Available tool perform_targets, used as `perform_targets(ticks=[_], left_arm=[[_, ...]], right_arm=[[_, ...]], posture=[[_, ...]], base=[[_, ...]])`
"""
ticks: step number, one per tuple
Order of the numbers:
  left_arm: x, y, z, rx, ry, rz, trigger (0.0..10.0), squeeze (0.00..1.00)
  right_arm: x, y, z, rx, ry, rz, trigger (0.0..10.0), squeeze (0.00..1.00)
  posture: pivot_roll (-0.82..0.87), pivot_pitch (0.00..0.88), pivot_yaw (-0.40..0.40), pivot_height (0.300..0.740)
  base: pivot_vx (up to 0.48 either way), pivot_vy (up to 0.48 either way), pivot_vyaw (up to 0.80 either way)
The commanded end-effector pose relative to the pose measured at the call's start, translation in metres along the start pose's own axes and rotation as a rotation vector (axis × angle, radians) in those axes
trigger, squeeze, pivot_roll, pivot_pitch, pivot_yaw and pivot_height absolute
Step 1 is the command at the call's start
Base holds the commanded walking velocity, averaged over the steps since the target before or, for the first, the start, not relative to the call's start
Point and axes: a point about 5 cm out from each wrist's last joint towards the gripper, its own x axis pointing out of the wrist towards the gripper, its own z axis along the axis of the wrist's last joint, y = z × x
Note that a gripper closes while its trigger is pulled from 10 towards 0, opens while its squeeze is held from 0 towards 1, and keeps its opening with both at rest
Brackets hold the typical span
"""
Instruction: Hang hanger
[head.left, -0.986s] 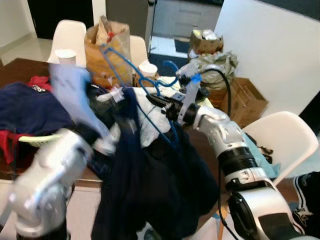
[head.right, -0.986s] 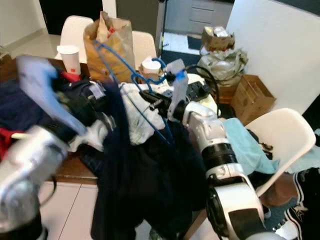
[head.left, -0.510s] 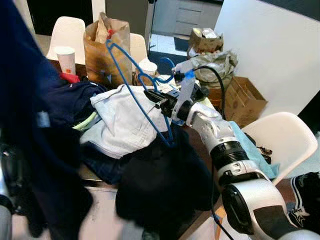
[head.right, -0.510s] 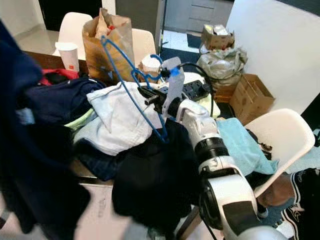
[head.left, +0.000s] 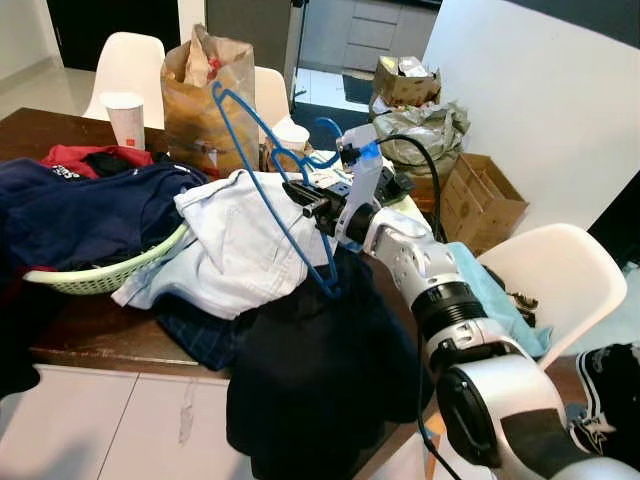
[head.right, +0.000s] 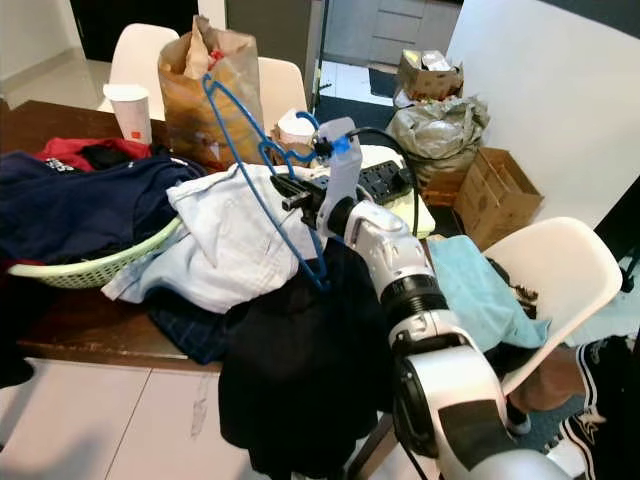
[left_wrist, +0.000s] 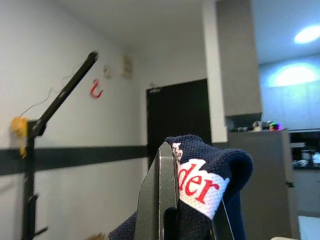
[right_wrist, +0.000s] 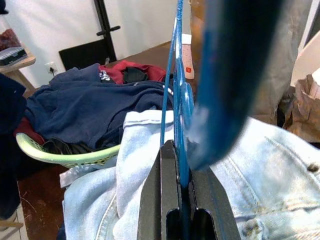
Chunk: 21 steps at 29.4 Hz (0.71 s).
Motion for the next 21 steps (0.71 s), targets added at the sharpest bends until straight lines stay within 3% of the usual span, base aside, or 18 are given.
perform_targets(ticks=[1, 10, 17, 19, 21], left_arm=[[0.007, -0.004, 0.034, 0.020, -0.141, -0.031, 10.0, 0.00], [0.019, 0.005, 0.055, 0.102, -0.207, -0.008, 10.0, 0.00], [0.020, 0.007, 0.069, 0.157, -0.263, 0.025, 10.0, 0.00], [0.020, 0.005, 0.071, 0.165, -0.268, 0.025, 10.0, 0.00], [0.021, -0.008, 0.062, 0.165, -0.236, -0.066, 10.0, 0.00]], right_arm=[[-0.002, -0.004, -0.004, 0.004, 0.010, -0.016, 10.0, 0.00], [0.001, 0.000, -0.005, 0.019, 0.008, -0.006, 10.0, 0.00], [0.002, 0.001, -0.007, 0.019, 0.020, 0.000, 10.0, 0.00], [0.002, 0.001, -0.008, 0.018, 0.023, 0.001, 10.0, 0.00], [0.001, 0.000, -0.010, 0.016, 0.029, -0.001, 10.0, 0.00]], posture=[[0.20, 0.000, -0.121, 0.740], [0.21, 0.000, -0.124, 0.740], [0.20, 0.000, -0.123, 0.740], [0.20, 0.000, -0.123, 0.740], [0.20, 0.000, -0.120, 0.740]], base=[[0.472, 0.000, 0.00], [0.472, 0.000, 0.00], [0.416, 0.000, 0.00], [0.000, 0.000, 0.00], [0.000, 0.000, 0.00]])
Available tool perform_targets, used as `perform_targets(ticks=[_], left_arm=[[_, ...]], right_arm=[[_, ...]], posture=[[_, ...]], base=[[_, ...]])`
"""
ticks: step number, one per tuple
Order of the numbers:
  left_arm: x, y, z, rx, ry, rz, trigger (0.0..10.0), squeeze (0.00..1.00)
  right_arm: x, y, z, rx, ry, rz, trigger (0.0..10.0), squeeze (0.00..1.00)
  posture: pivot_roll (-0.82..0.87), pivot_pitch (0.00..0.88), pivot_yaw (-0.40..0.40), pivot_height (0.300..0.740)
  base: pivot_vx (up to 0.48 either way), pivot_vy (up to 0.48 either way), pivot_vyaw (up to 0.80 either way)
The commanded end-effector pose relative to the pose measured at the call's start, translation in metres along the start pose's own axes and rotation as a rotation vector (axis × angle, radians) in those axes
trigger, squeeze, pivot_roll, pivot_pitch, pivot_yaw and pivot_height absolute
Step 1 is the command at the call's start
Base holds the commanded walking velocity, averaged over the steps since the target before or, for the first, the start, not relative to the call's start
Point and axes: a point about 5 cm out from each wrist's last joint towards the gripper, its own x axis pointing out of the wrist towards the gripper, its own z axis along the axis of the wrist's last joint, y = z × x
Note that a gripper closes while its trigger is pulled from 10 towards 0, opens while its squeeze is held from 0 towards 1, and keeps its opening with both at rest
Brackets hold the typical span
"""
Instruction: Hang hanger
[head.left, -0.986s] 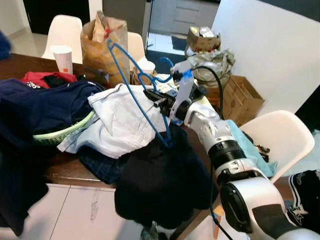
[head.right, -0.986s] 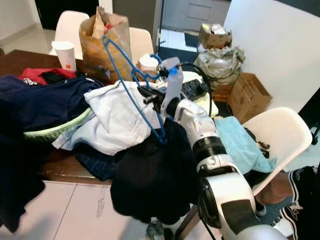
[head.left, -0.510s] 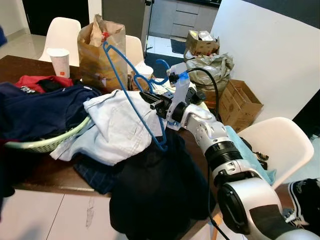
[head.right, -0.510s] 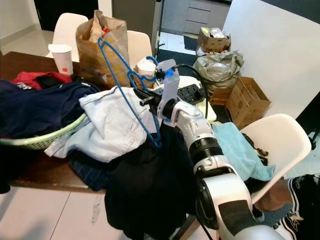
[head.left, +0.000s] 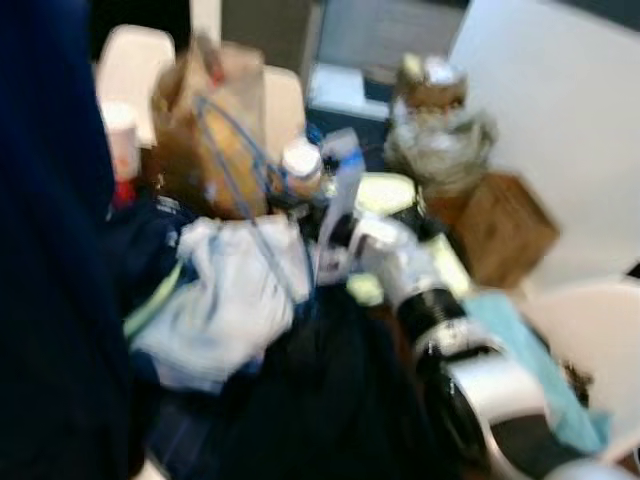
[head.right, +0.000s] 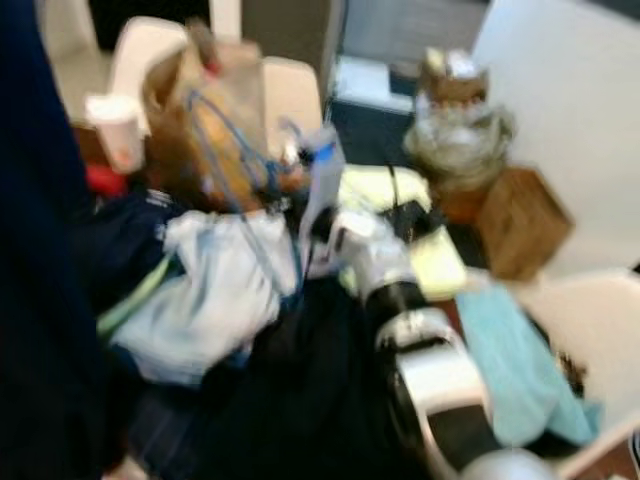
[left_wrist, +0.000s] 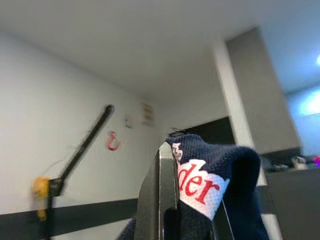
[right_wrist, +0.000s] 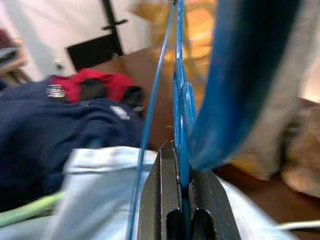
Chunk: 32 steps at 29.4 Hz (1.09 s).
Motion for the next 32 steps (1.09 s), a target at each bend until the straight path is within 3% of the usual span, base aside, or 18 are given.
perform_targets(ticks=[1, 8, 9, 11, 14, 15, 16, 18, 20, 21, 22, 23, 24, 25, 26, 29, 30, 32], left_arm=[[0.002, -0.013, 0.008, 0.002, -0.037, -0.063, 10.0, 0.00], [-0.007, -0.039, -0.014, -0.055, 0.030, -0.213, 10.0, 0.00], [-0.024, -0.060, -0.042, -0.088, 0.126, -0.316, 10.0, 0.00], [-0.031, -0.067, -0.054, -0.101, 0.167, -0.352, 10.0, 0.00], [-0.031, -0.067, -0.054, -0.101, 0.167, -0.352, 10.0, 0.00], [-0.045, -0.079, -0.073, -0.112, 0.240, -0.410, 10.0, 0.00], [-0.045, -0.079, -0.073, -0.112, 0.240, -0.410, 10.0, 0.00], [-0.103, -0.129, -0.107, -0.204, 0.383, -0.660, 10.0, 0.00], [-0.103, -0.129, -0.107, -0.204, 0.383, -0.660, 10.0, 0.00], [-0.135, -0.153, -0.110, -0.283, 0.414, -0.799, 10.0, 0.00], [-0.135, -0.153, -0.110, -0.283, 0.414, -0.799, 10.0, 0.00], [-0.167, -0.177, -0.097, -0.400, 0.401, -0.946, 10.0, 0.00], [-0.167, -0.177, -0.097, -0.400, 0.401, -0.946, 10.0, 0.00], [-0.188, -0.193, -0.080, -0.514, 0.375, -1.046, 10.0, 0.00], [-0.199, -0.200, -0.069, -0.583, 0.356, -1.100, 10.0, 0.00], [-0.199, -0.200, -0.069, -0.583, 0.356, -1.100, 10.0, 0.00], [-0.207, -0.205, -0.054, -0.661, 0.320, -1.148, 10.0, 0.00], [-0.207, -0.205, -0.054, -0.661, 0.320, -1.148, 10.0, 0.00]], right_arm=[[-0.007, -0.009, -0.002, -0.010, 0.009, -0.037, 10.0, 0.00], [-0.007, -0.009, -0.003, -0.012, 0.013, -0.039, 10.0, 0.00], [-0.008, -0.010, -0.004, -0.018, 0.020, -0.044, 10.0, 0.00], [-0.008, -0.010, -0.004, -0.022, 0.022, -0.046, 10.0, 0.00], [-0.008, -0.010, -0.004, -0.022, 0.022, -0.046, 10.0, 0.00], [-0.009, -0.011, -0.004, -0.031, 0.030, -0.050, 10.0, 0.00], [-0.009, -0.011, -0.004, -0.031, 0.030, -0.050, 10.0, 0.00], [-0.010, -0.013, -0.005, -0.057, 0.055, -0.061, 10.0, 0.00], [-0.010, -0.013, -0.005, -0.057, 0.055, -0.061, 10.0, 0.00], [-0.012, -0.014, -0.005, -0.065, 0.064, -0.064, 10.0, 0.00], [-0.012, -0.014, -0.005, -0.065, 0.064, -0.064, 10.0, 0.00], [-0.013, -0.015, -0.006, -0.072, 0.072, -0.064, 10.0, 0.00], [-0.013, -0.015, -0.006, -0.072, 0.072, -0.064, 10.0, 0.00], [-0.014, -0.016, -0.006, -0.075, 0.075, -0.064, 10.0, 0.00], [-0.015, -0.016, -0.006, -0.076, 0.076, -0.064, 10.0, 0.00], [-0.015, -0.016, -0.006, -0.076, 0.076, -0.064, 10.0, 0.00], [-0.016, -0.017, -0.006, -0.077, 0.077, -0.064, 10.0, 0.00], [-0.016, -0.017, -0.006, -0.077, 0.077, -0.064, 10.0, 0.00]], posture=[[0.20, 0.000, -0.120, 0.740], [0.20, 0.000, -0.118, 0.740], [0.19, 0.000, -0.118, 0.740], [0.19, 0.000, -0.118, 0.740], [0.19, 0.000, -0.118, 0.740], [0.19, 0.000, -0.119, 0.740], [0.19, 0.000, -0.119, 0.740], [0.18, 0.000, -0.117, 0.740], [0.18, 0.000, -0.117, 0.740], [0.17, 0.000, -0.116, 0.740], [0.17, 0.000, -0.116, 0.740], [0.17, 0.000, -0.114, 0.740], [0.17, 0.000, -0.114, 0.740], [0.17, 0.000, -0.113, 0.740], [0.17, 0.000, -0.113, 0.740], [0.17, 0.000, -0.113, 0.740], [0.17, 0.000, -0.111, 0.740], [0.17, 0.000, -0.111, 0.740]], base=[[0.000, 0.000, 0.00], [0.000, 0.000, 0.00], [0.000, 0.000, 0.00], [0.000, 0.000, 0.00], [0.000, 0.000, 0.00], [0.000, 0.000, 0.00], [0.000, 0.000, 0.00], [0.000, 0.000, 0.00], [0.000, 0.000, 0.00], [0.000, 0.000, 0.00], [0.000, 0.000, 0.00], [0.000, 0.000, 0.00], [0.000, 0.000, 0.00], [0.000, 0.000, 0.00], [0.000, 0.000, 0.00], [0.000, 0.000, 0.00], [0.000, 0.000, 0.00], [0.000, 0.000, 0.00]])
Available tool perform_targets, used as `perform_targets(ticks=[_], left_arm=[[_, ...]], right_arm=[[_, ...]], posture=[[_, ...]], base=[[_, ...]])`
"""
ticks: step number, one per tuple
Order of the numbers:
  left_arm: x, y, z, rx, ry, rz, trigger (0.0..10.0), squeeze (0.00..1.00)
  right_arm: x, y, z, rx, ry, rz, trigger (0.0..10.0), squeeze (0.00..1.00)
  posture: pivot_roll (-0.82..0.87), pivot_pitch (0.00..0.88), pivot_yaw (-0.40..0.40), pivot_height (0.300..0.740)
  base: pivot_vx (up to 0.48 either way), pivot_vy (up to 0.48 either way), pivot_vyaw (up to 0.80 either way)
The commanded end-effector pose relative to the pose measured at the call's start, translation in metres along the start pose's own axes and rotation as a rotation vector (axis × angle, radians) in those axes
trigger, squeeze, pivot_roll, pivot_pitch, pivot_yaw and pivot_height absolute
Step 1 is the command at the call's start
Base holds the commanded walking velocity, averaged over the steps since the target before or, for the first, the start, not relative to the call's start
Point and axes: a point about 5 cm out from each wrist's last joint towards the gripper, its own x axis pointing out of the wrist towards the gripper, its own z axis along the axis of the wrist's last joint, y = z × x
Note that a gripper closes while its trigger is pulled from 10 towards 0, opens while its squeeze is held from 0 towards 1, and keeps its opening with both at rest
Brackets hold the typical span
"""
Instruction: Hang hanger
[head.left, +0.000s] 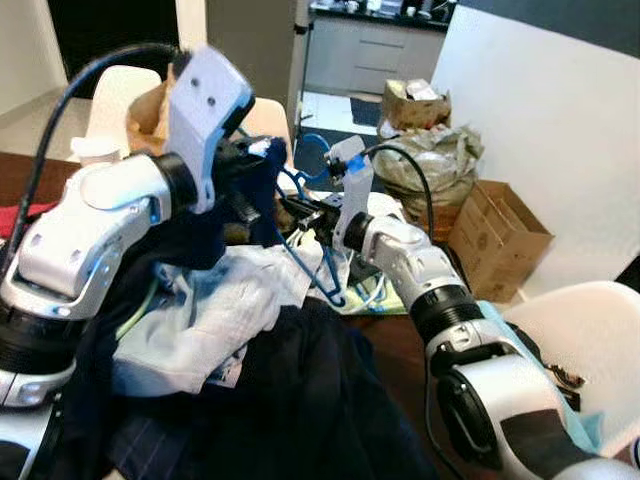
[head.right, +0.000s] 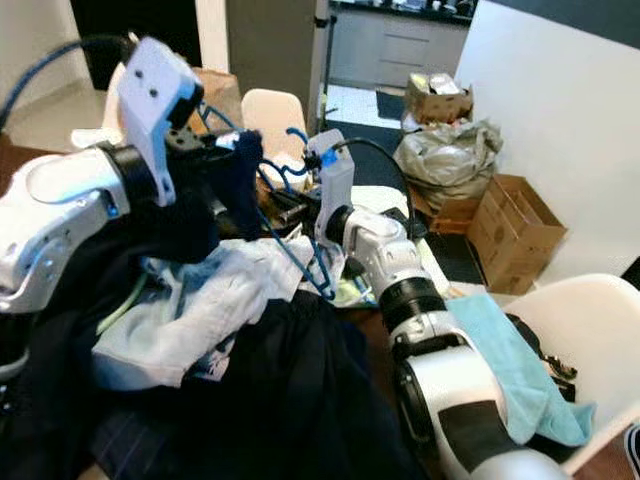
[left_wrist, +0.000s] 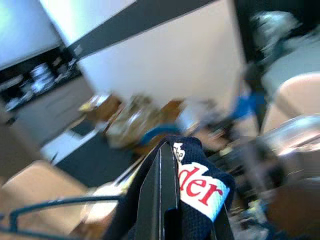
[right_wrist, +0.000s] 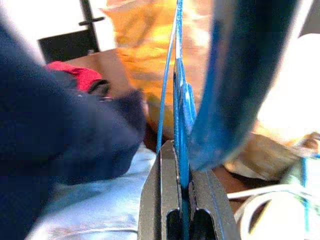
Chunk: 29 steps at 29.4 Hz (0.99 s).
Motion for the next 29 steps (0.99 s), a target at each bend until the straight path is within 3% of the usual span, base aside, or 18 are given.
perform_targets(ticks=[1, 3, 4, 6, 8, 9, 10, 13, 14, 15, 16, 17, 18, 20, 22, 26, 28, 29], left_arm=[[0.004, -0.009, 0.010, -0.042, -0.064, -0.026, 10.0, 0.00], [0.010, -0.014, 0.020, -0.088, -0.130, -0.009, 10.0, 0.00], [0.016, -0.018, 0.028, -0.153, -0.192, 0.030, 10.0, 0.00], [0.016, -0.018, 0.028, -0.153, -0.192, 0.030, 10.0, 0.00], [0.027, -0.027, 0.027, -0.310, -0.228, 0.111, 10.0, 0.00], [0.034, -0.045, 0.006, -0.446, -0.138, 0.148, 10.0, 0.00], [0.034, -0.045, 0.006, -0.446, -0.138, 0.148, 10.0, 0.00], [0.033, -0.085, -0.035, -0.587, 0.106, 0.064, 10.0, 0.00], [0.033, -0.085, -0.035, -0.587, 0.106, 0.064, 10.0, 0.00], [0.028, -0.102, -0.047, -0.639, 0.182, 0.009, 10.0, 0.00], [0.028, -0.102, -0.047, -0.639, 0.182, 0.009, 10.0, 0.00], [0.022, -0.121, -0.058, -0.688, 0.254, -0.058, 10.0, 0.88], [0.015, -0.137, -0.068, -0.746, 0.315, -0.100, 10.0, 1.00], [0.015, -0.137, -0.068, -0.746, 0.315, -0.100, 10.0, 1.00], [0.006, -0.150, -0.075, -0.804, 0.377, -0.129, 10.0, 1.00], [0.004, -0.148, -0.071, -0.806, 0.367, -0.129, 10.0, 1.00], [0.002, -0.141, -0.062, -0.766, 0.315, -0.132, 10.0, 1.00], [-0.001, -0.121, -0.049, -0.741, 0.218, -0.069, 10.0, 1.00]], right_arm=[[-0.003, -0.003, -0.003, 0.007, 0.010, -0.012, 10.0, 0.00], [-0.004, -0.004, -0.004, 0.007, 0.012, -0.016, 10.0, 0.00], [-0.004, -0.005, -0.004, 0.006, 0.015, -0.021, 10.0, 0.00], [-0.004, -0.005, -0.004, 0.006, 0.015, -0.021, 10.0, 0.00], [-0.004, -0.005, -0.004, 0.004, 0.020, -0.021, 10.0, 0.00], [-0.004, -0.004, -0.005, -0.003, 0.032, -0.008, 10.0, 0.00], [-0.004, -0.004, -0.005, -0.003, 0.032, -0.008, 10.0, 0.00], [-0.005, -0.002, -0.009, -0.038, 0.068, 0.019, 10.0, 0.00], [-0.005, -0.002, -0.009, -0.038, 0.068, 0.019, 10.0, 0.00], [-0.006, -0.002, -0.011, -0.047, 0.081, 0.024, 10.0, 0.00], [-0.006, -0.002, -0.011, -0.047, 0.081, 0.024, 10.0, 0.00], [-0.007, -0.002, -0.012, -0.056, 0.093, 0.027, 10.0, 0.00], [-0.007, -0.003, -0.013, -0.062, 0.103, 0.028, 10.0, 0.00], [-0.007, -0.003, -0.013, -0.062, 0.103, 0.028, 10.0, 0.00], [-0.008, -0.004, -0.014, -0.069, 0.114, 0.027, 10.0, 0.00], [-0.008, -0.005, -0.014, -0.072, 0.121, 0.019, 10.0, 0.00], [-0.008, -0.006, -0.015, -0.073, 0.126, 0.008, 10.0, 0.00], [-0.008, -0.007, -0.015, -0.073, 0.131, -0.004, 10.0, 0.00]], posture=[[0.16, 0.000, -0.109, 0.740], [0.16, 0.000, -0.110, 0.740], [0.16, 0.000, -0.109, 0.740], [0.16, 0.000, -0.109, 0.740], [0.16, 0.000, -0.106, 0.740], [0.15, 0.000, -0.104, 0.740], [0.15, 0.000, -0.104, 0.740], [0.15, 0.000, -0.103, 0.740], [0.15, 0.000, -0.103, 0.740], [0.15, 0.000, -0.102, 0.740], [0.15, 0.000, -0.102, 0.740], [0.15, 0.000, -0.102, 0.740], [0.14, 0.000, -0.100, 0.740], [0.14, 0.000, -0.100, 0.740], [0.14, 0.000, -0.101, 0.740], [0.14, 0.000, -0.101, 0.740], [0.14, 0.000, -0.100, 0.740], [0.14, 0.000, -0.101, 0.740]], base=[[0.000, 0.000, 0.00], [0.000, 0.000, 0.00], [0.000, 0.000, 0.00], [0.000, 0.000, 0.00], [0.000, 0.000, 0.00], [0.000, 0.000, 0.00], [0.000, 0.000, 0.00], [0.000, 0.000, 0.00], [0.000, 0.000, 0.00], [0.000, 0.000, 0.00], [0.000, 0.000, 0.00], [0.000, 0.000, 0.00], [0.000, 0.000, 0.00], [0.000, 0.000, 0.00], [0.000, 0.000, 0.00], [0.000, 0.000, 0.00], [0.000, 0.000, 0.00], [0.000, 0.000, 0.00]])
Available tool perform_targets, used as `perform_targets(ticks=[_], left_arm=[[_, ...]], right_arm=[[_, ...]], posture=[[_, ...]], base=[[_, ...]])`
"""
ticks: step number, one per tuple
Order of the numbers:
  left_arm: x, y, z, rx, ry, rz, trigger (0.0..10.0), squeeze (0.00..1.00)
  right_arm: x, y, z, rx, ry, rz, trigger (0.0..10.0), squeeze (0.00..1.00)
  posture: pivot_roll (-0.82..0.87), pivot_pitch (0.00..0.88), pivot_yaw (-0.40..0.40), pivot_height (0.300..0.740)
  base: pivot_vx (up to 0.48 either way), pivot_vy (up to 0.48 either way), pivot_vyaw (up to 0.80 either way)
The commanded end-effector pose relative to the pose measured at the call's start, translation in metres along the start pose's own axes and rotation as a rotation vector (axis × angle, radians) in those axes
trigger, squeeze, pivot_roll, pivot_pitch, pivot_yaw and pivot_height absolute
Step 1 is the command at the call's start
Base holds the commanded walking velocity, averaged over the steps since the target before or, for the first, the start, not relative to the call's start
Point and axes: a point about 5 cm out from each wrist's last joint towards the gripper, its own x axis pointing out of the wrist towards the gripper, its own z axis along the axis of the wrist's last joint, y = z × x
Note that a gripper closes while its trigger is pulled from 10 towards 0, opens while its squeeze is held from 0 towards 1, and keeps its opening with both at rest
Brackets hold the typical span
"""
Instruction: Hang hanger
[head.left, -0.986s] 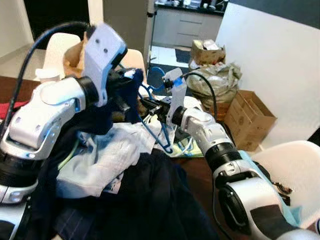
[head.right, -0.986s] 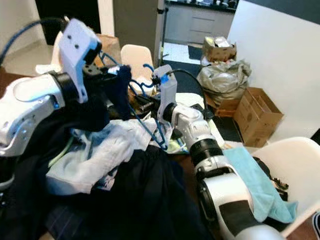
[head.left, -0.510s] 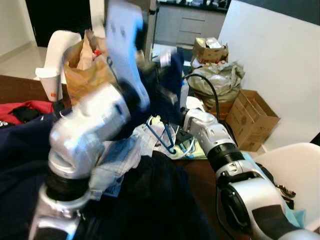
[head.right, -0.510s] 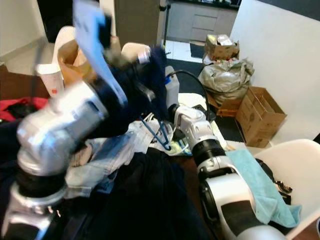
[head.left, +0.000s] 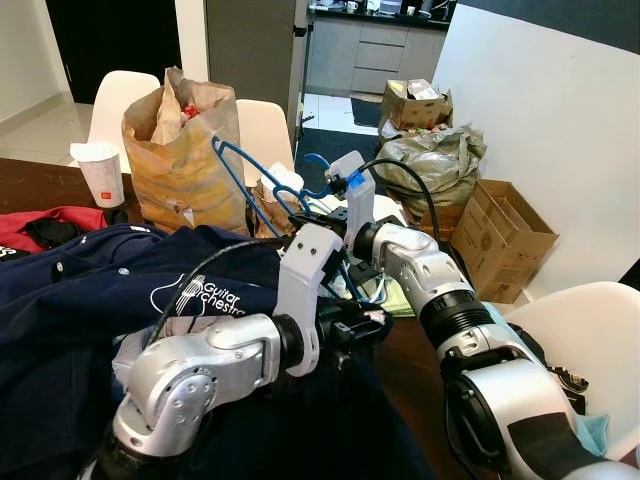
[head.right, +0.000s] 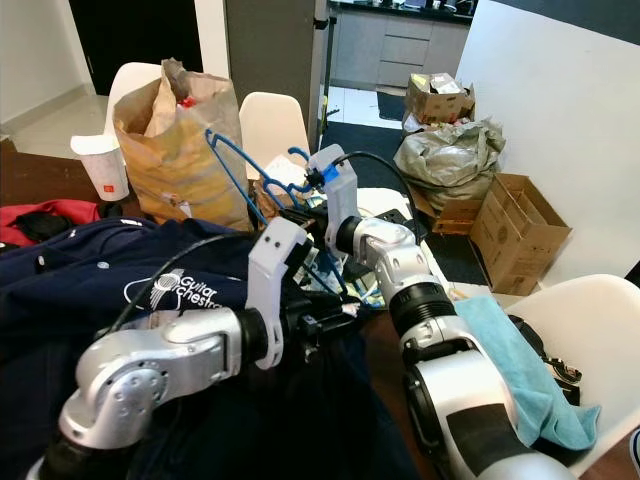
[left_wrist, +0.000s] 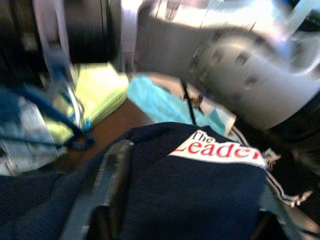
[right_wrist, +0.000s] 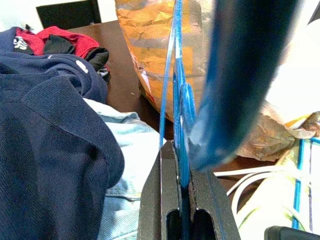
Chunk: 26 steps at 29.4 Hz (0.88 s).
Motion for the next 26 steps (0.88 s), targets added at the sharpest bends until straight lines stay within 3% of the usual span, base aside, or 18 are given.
perform_targets(ticks=[1, 2, 3, 4, 5, 7, 8, 9, 11, 13, 15, 16, 20, 23, 24, 26], left_arm=[[-0.007, -0.001, 0.019, 0.030, -0.094, -0.009, 10.0, 1.00], [-0.020, 0.008, 0.040, 0.069, -0.197, 0.048, 10.0, 1.00], [-0.020, 0.008, 0.040, 0.069, -0.197, 0.048, 10.0, 1.00], [-0.038, 0.020, 0.061, 0.106, -0.303, 0.146, 10.0, 1.00], [-0.038, 0.020, 0.061, 0.106, -0.303, 0.146, 10.0, 1.00], [-0.077, 0.041, 0.089, 0.164, -0.452, 0.391, 10.0, 1.00], [-0.077, 0.041, 0.089, 0.164, -0.452, 0.391, 10.0, 1.00], [-0.091, 0.047, 0.095, 0.187, -0.485, 0.489, 10.0, 1.00], [-0.091, 0.047, 0.095, 0.187, -0.485, 0.489, 10.0, 1.00], [-0.109, 0.052, 0.097, 0.209, -0.496, 0.600, 10.0, 1.00], [-0.109, 0.052, 0.097, 0.209, -0.496, 0.600, 10.0, 1.00], [-0.121, 0.054, 0.098, 0.199, -0.533, 0.682, 10.0, 1.00], [-0.138, 0.056, 0.100, 0.180, -0.604, 0.780, 10.0, 1.00], [-0.139, 0.052, 0.098, 0.190, -0.598, 0.748, 10.0, 1.00], [-0.138, 0.047, 0.097, 0.216, -0.586, 0.705, 10.0, 0.76], [-0.138, 0.047, 0.097, 0.216, -0.586, 0.705, 10.0, 0.76]], right_arm=[[-0.002, -0.004, -0.002, -0.007, 0.028, -0.022, 10.0, 0.00], [-0.002, -0.005, -0.002, -0.007, 0.031, -0.031, 10.0, 0.00], [-0.002, -0.005, -0.002, -0.007, 0.031, -0.031, 10.0, 0.00], [-0.002, -0.005, -0.002, -0.005, 0.033, -0.035, 10.0, 0.00], [-0.002, -0.005, -0.002, -0.005, 0.033, -0.035, 10.0, 0.00], [-0.002, -0.005, -0.004, -0.002, 0.043, -0.036, 10.0, 0.00], [-0.002, -0.005, -0.004, -0.002, 0.043, -0.036, 10.0, 0.00], [-0.002, -0.005, -0.005, -0.002, 0.048, -0.034, 10.0, 0.00], [-0.002, -0.005, -0.005, -0.002, 0.048, -0.034, 10.0, 0.00], [-0.002, -0.005, -0.008, -0.004, 0.064, -0.031, 10.0, 0.00], [-0.002, -0.005, -0.008, -0.004, 0.064, -0.031, 10.0, 0.00], [-0.001, -0.005, -0.009, -0.008, 0.076, -0.033, 10.0, 0.00], [-0.001, -0.007, -0.012, -0.019, 0.104, -0.054, 10.0, 0.00], [-0.002, -0.010, -0.014, -0.027, 0.123, -0.083, 10.0, 0.00], [-0.004, -0.013, -0.016, -0.038, 0.141, -0.116, 10.0, 0.00], [-0.004, -0.013, -0.016, -0.038, 0.141, -0.116, 10.0, 0.00]], posture=[[0.14, 0.000, -0.101, 0.740], [0.14, 0.000, -0.099, 0.740], [0.14, 0.000, -0.099, 0.740], [0.14, 0.000, -0.100, 0.740], [0.14, 0.000, -0.100, 0.740], [0.15, 0.000, -0.107, 0.740], [0.15, 0.000, -0.107, 0.740], [0.16, 0.000, -0.110, 0.740], [0.16, 0.000, -0.110, 0.740], [0.17, 0.000, -0.120, 0.740], [0.17, 0.000, -0.120, 0.740], [0.17, 0.000, -0.124, 0.740], [0.18, 0.000, -0.127, 0.740], [0.18, 0.000, -0.130, 0.740], [0.18, 0.000, -0.131, 0.740], [0.18, 0.000, -0.131, 0.740]], base=[[0.000, 0.000, 0.00], [0.000, 0.000, 0.00], [0.000, 0.000, 0.00], [0.000, 0.000, 0.00], [0.000, 0.000, 0.00], [0.000, 0.000, 0.00], [0.000, 0.000, 0.00], [0.000, 0.000, 0.00], [0.000, 0.000, 0.00], [0.000, 0.000, 0.00], [0.000, 0.000, 0.00], [0.000, 0.000, 0.00], [0.000, 0.000, 0.00], [0.000, 0.000, 0.00], [0.000, 0.000, 0.00], [0.000, 0.000, 0.00]])
